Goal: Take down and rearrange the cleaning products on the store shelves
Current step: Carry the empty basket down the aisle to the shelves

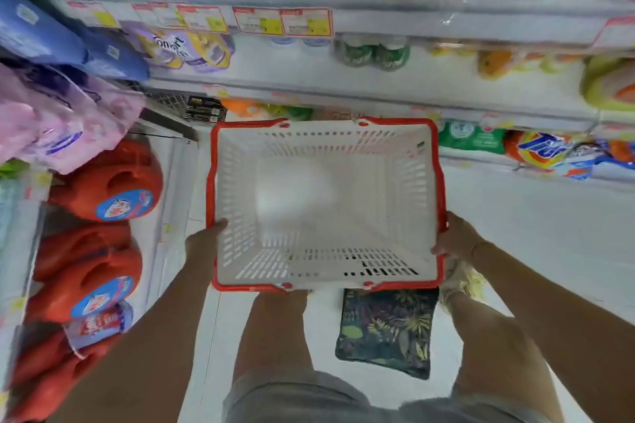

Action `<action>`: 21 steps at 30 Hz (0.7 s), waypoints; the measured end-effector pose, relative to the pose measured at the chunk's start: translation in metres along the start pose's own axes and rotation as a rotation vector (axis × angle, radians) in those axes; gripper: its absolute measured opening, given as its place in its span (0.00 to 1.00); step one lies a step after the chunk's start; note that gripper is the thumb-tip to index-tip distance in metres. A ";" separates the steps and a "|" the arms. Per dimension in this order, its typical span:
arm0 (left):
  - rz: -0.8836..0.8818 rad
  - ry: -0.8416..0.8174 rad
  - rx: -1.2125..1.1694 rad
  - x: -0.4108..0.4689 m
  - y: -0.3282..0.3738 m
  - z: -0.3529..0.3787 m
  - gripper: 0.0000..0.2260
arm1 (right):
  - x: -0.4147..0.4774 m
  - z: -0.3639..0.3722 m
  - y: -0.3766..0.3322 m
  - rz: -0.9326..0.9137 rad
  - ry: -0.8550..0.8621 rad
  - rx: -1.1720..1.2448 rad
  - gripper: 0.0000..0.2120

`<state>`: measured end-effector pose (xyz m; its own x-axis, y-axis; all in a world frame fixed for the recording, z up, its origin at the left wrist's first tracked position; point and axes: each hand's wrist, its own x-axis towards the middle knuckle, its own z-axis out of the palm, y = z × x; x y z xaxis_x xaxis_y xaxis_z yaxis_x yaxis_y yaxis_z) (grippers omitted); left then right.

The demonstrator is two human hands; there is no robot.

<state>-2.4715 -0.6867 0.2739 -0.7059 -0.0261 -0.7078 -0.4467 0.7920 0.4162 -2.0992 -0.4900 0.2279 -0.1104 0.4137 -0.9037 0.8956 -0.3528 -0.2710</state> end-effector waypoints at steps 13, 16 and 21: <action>0.314 -0.392 0.782 0.118 -0.055 0.188 0.19 | 0.136 0.005 0.124 0.244 0.045 0.152 0.39; 0.318 -0.428 0.824 0.149 -0.067 0.222 0.20 | 0.168 0.005 0.140 0.217 0.023 0.101 0.40; 0.299 -0.488 0.930 0.189 -0.074 0.258 0.20 | 0.211 0.001 0.151 0.115 -0.016 -0.027 0.40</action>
<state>-2.4299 -0.5930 -0.0379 -0.3306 0.3264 -0.8855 0.4421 0.8825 0.1603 -1.9872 -0.4565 -0.0043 -0.0132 0.3580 -0.9336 0.9141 -0.3741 -0.1564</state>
